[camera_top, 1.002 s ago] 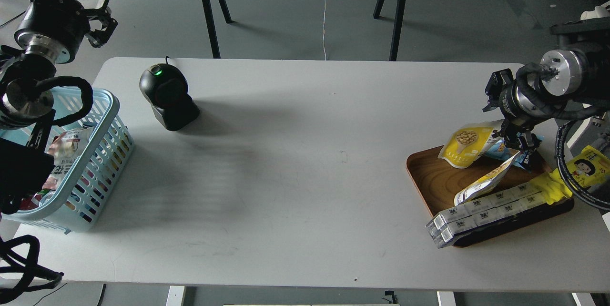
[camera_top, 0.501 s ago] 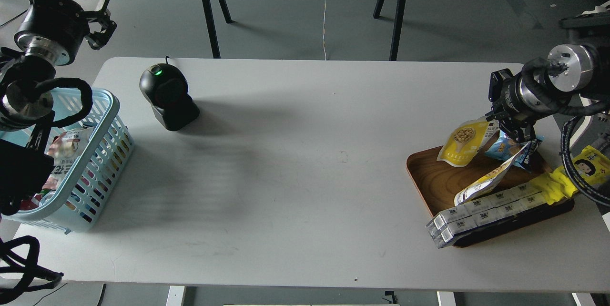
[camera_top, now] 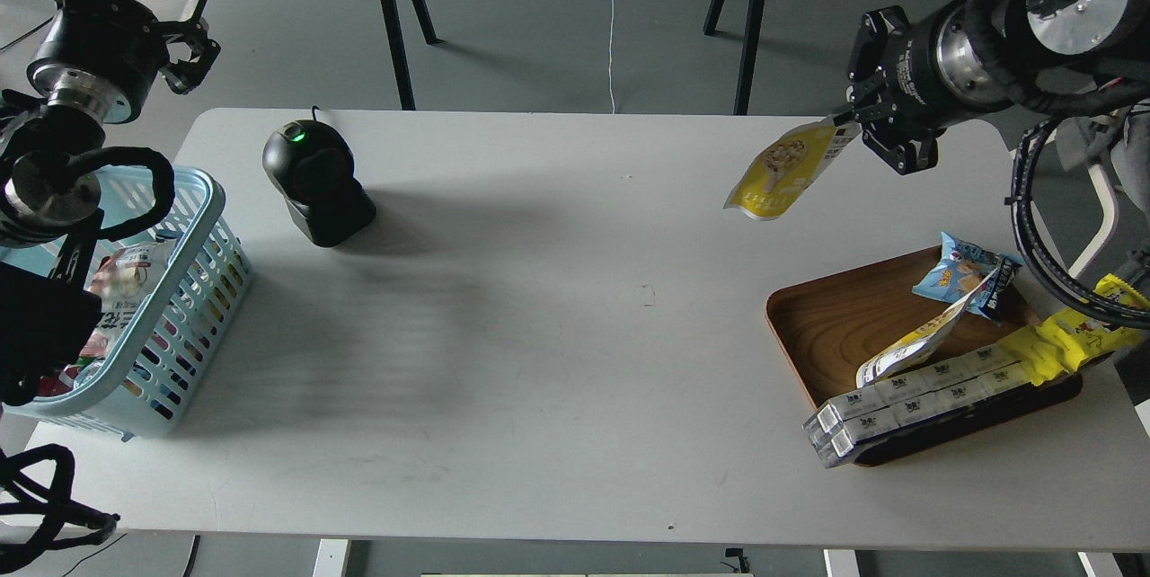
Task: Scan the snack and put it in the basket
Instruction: 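Grasp the yellow snack packet and lift it off the tray, then carry the packet toward the scanner and set it upright on the table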
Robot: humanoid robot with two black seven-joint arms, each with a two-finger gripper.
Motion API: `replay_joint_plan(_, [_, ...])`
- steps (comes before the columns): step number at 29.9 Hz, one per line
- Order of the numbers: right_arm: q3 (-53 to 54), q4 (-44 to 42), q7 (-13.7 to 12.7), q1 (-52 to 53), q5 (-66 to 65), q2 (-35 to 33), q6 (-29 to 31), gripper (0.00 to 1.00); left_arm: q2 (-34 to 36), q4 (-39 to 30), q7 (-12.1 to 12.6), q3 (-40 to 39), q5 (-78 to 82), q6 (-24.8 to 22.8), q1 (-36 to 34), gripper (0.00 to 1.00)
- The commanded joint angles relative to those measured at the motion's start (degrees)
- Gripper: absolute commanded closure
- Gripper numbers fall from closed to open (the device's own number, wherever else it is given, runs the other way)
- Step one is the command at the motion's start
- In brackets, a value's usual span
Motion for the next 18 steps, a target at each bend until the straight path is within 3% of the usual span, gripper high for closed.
replay_joint_plan(1, [3.85,-1.27,0.85,-0.33,1.74,5.79,-1.49,1.0,0.0,0.08,0.0,0.03,0.08,0.0,0.0,0.0])
replay_joint_plan(18, [10.88,-9.35,1.65,-11.92,-0.19,23.73,-4.83,1.0,0.0,0.17,0.0,0.12,0.08,0.09,-0.7,0.0])
